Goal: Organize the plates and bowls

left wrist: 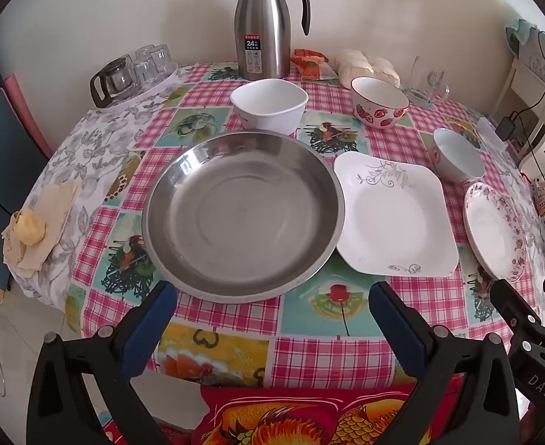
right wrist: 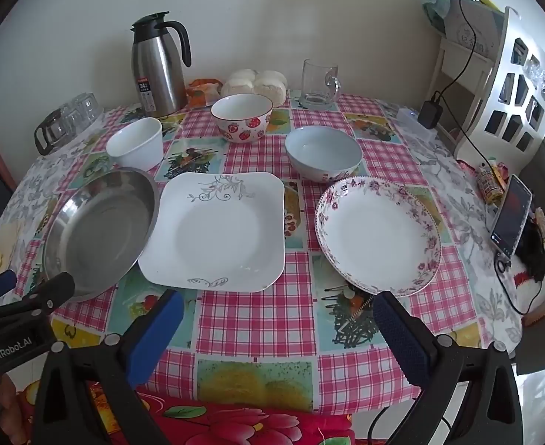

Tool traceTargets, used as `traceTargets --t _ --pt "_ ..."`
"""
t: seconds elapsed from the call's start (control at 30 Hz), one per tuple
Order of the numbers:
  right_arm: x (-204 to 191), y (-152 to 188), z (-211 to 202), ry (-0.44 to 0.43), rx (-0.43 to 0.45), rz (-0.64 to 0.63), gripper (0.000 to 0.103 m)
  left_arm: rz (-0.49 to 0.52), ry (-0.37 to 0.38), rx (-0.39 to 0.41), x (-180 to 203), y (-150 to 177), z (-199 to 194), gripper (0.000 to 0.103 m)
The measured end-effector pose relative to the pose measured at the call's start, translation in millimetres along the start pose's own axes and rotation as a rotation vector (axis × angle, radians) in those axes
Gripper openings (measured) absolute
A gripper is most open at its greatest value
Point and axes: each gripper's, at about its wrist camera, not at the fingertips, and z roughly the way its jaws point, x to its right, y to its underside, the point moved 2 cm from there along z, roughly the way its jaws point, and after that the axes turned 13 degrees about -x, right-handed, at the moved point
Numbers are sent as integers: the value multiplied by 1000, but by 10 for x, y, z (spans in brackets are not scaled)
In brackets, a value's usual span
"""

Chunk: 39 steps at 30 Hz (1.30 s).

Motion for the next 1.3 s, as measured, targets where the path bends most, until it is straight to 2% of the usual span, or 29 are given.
traceTargets --t 0.73,1.3 --pt "20 153 -63 -16 3 16 103 10 -31 -3 42 151 -60 103" --pt "12 148 -104 -8 23 14 103 1 -36 13 30 123 -71 103"
